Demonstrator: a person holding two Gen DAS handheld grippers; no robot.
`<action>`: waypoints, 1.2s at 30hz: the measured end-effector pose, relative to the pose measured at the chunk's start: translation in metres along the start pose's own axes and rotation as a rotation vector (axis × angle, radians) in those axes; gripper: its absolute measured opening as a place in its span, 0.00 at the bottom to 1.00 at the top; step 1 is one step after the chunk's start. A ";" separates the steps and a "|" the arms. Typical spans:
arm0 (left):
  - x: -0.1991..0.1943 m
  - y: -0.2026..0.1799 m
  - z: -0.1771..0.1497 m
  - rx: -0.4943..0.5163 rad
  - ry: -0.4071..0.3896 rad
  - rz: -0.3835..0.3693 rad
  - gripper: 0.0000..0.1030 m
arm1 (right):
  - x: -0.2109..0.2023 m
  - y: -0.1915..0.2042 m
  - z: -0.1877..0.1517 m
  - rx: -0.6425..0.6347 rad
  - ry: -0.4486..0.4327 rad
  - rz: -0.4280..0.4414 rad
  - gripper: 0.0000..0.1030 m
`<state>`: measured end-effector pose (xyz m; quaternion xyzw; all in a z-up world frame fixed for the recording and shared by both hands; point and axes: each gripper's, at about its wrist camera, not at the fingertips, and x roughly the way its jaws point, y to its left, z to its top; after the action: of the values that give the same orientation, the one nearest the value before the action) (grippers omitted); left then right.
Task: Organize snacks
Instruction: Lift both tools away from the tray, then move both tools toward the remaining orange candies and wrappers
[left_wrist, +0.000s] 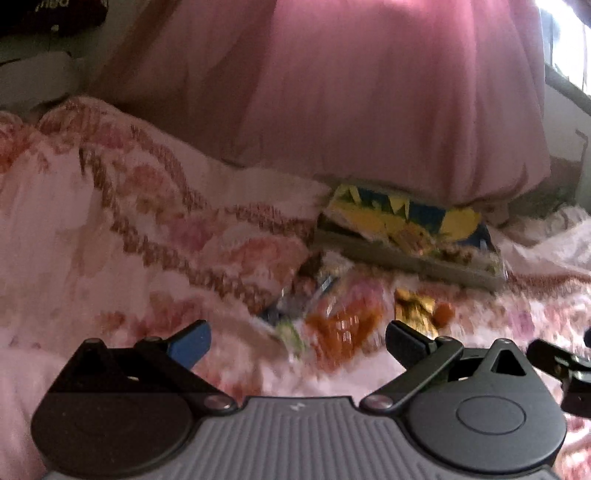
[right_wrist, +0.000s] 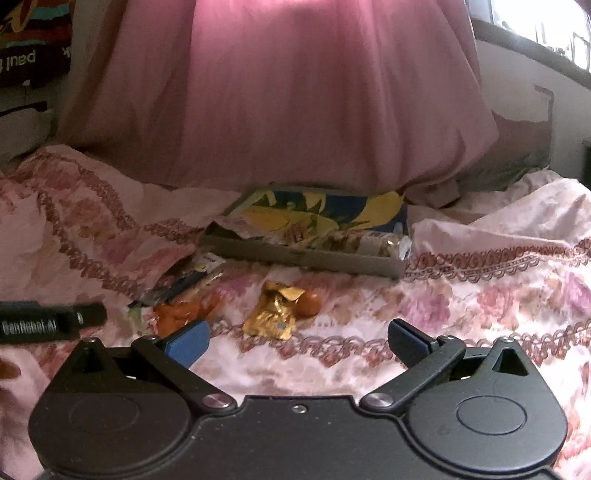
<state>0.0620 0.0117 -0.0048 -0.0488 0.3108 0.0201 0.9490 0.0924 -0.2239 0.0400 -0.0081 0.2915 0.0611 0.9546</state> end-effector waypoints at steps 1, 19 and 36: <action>-0.003 -0.001 -0.005 0.013 0.012 0.002 1.00 | 0.000 0.001 -0.002 0.002 0.008 0.006 0.99; 0.009 0.012 0.008 -0.026 0.094 0.027 1.00 | 0.012 0.017 -0.006 -0.026 0.080 0.092 0.99; 0.054 0.022 0.053 0.047 0.144 0.026 1.00 | 0.047 0.035 0.006 -0.055 0.137 0.120 0.99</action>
<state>0.1356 0.0396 0.0037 -0.0236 0.3794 0.0216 0.9247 0.1303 -0.1834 0.0188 -0.0208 0.3543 0.1253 0.9265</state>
